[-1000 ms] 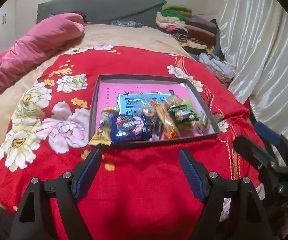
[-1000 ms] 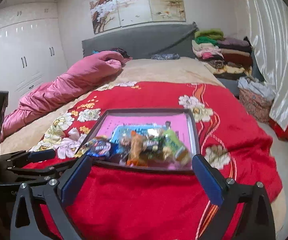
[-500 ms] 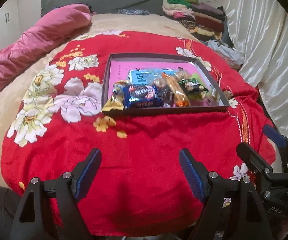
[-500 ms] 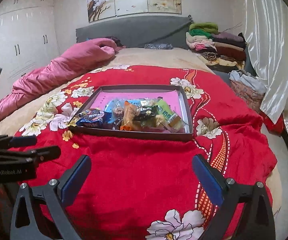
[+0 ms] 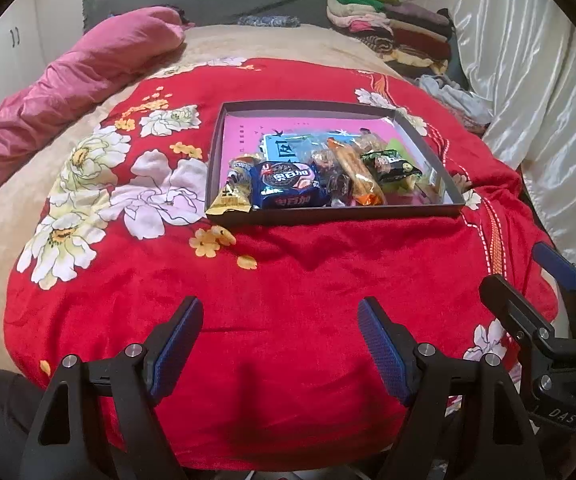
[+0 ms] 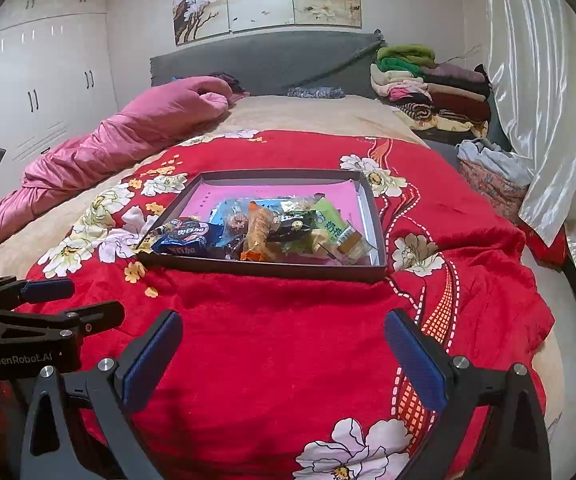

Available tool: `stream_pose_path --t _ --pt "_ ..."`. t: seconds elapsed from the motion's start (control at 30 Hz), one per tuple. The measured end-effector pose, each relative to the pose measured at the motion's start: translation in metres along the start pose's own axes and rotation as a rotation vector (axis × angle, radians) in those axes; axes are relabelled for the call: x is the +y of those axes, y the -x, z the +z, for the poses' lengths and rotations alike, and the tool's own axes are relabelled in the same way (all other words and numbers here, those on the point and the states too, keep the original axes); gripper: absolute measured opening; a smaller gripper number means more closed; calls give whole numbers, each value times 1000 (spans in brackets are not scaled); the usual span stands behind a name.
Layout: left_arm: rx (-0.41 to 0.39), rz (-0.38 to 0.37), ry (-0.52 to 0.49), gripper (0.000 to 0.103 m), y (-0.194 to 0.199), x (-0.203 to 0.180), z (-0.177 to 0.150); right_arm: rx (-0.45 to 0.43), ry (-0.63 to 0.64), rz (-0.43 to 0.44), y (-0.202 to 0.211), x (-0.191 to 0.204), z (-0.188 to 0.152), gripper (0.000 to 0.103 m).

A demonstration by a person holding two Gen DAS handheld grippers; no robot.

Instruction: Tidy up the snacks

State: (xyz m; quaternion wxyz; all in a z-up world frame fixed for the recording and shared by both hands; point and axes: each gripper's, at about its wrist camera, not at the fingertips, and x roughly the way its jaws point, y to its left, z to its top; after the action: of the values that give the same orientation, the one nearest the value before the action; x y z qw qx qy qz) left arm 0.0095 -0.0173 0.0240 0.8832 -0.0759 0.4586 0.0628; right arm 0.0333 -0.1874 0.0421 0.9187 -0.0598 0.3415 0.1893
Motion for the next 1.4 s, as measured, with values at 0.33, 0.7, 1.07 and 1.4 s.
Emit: stream_pose_path --t 0.33,0.7,1.07,1.4 --pt "0 3 3 81 0 1 0 2 -1 -3 0 0 -1 102" --pt "1 5 3 81 0 0 0 7 0 -5 -1 -1 -2 102" --pt "4 13 3 81 -1 5 0 8 -1 -14 0 -3 -2 102" --pt "7 19 2 81 -1 5 -1 16 2 -19 -1 -3 -2 102"
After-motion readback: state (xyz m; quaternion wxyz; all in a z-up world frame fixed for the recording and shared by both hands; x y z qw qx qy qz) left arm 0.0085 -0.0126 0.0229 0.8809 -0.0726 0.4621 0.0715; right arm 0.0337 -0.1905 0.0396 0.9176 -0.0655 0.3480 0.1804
